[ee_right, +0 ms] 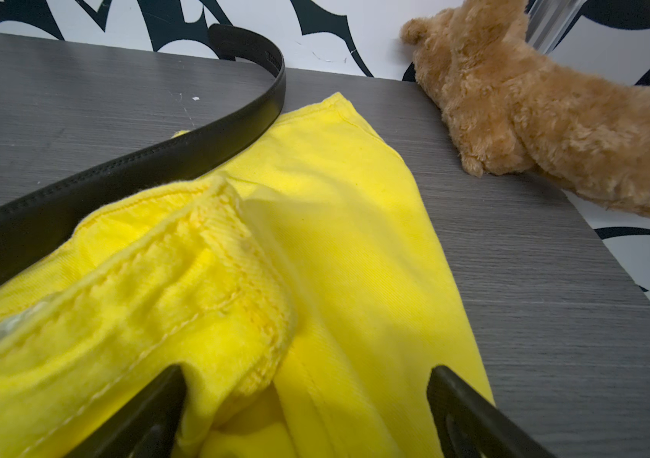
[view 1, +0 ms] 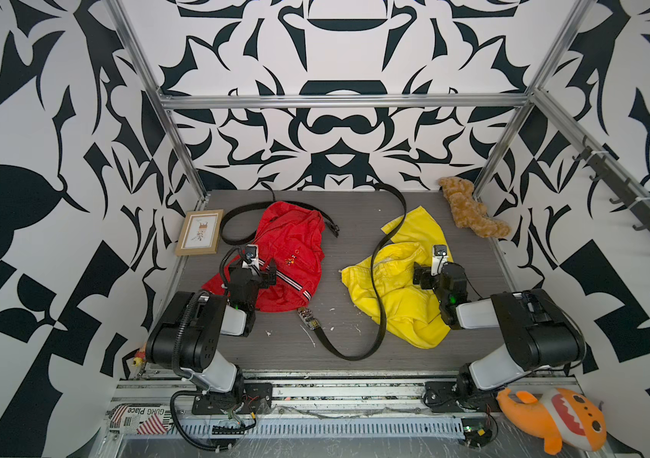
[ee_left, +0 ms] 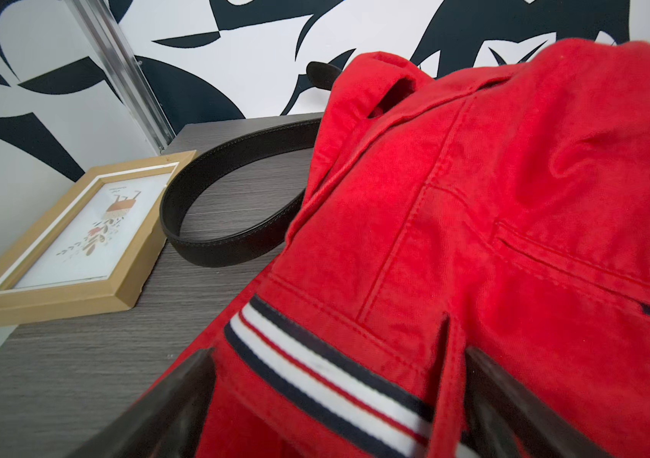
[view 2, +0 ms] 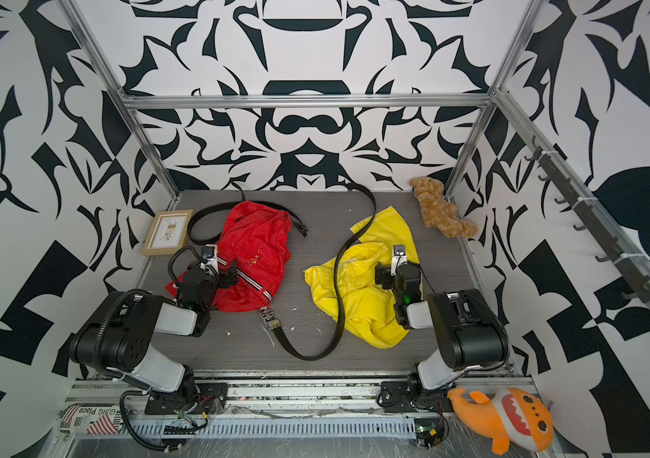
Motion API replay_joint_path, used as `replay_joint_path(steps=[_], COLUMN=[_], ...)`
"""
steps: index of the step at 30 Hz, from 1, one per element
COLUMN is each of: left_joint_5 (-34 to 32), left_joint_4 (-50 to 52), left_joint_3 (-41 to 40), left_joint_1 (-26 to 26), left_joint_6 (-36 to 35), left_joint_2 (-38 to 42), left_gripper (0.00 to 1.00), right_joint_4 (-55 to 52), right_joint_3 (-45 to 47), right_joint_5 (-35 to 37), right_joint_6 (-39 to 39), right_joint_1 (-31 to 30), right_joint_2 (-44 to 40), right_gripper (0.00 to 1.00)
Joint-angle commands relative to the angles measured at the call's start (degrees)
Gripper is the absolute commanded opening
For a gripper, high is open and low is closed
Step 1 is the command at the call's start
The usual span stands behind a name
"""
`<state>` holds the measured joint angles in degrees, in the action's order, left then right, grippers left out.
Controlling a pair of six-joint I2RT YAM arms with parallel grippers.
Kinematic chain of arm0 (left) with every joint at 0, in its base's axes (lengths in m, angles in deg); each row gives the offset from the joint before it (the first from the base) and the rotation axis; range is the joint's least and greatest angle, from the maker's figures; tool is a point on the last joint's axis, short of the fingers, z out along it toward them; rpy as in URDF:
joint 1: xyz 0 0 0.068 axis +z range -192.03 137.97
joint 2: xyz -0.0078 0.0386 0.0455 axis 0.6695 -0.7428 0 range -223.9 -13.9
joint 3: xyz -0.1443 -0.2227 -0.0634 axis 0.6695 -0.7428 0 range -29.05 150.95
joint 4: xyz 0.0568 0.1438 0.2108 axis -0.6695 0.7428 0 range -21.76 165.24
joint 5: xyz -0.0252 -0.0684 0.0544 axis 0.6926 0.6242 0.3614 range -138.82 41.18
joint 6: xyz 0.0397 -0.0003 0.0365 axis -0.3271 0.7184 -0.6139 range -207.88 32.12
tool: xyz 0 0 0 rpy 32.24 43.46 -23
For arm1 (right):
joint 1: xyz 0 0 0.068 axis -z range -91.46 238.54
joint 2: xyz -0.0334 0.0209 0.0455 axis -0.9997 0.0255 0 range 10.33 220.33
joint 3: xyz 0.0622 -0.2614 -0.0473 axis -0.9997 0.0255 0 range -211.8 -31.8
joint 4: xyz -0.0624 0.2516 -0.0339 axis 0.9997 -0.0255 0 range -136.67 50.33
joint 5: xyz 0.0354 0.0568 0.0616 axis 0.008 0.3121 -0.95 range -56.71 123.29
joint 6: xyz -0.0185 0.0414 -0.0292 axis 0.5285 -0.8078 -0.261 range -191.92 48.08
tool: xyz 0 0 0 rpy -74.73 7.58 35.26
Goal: Remove the belt from the trousers
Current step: Reset both arms
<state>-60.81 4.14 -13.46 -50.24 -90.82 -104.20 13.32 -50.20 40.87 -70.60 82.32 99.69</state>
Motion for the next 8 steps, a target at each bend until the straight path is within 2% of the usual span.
replay_joint_path(steps=[1,8], left_joint_5=[-1.31,-1.73], left_joint_4=[-0.50,0.02], left_joint_3=[0.46,0.66], left_joint_1=[0.52,0.51], left_joint_6=[0.47,0.49], left_joint_2=[-0.15,-0.18], left_gripper=[0.99,0.99], right_joint_4=[1.43,1.78], right_joint_3=[-1.12,-0.81], right_joint_5=[2.65,2.40], right_joint_6=[0.43,0.57], right_joint_1=[-0.42,-0.46], right_joint_2=[0.21,-0.05], right_gripper=[0.97,0.99])
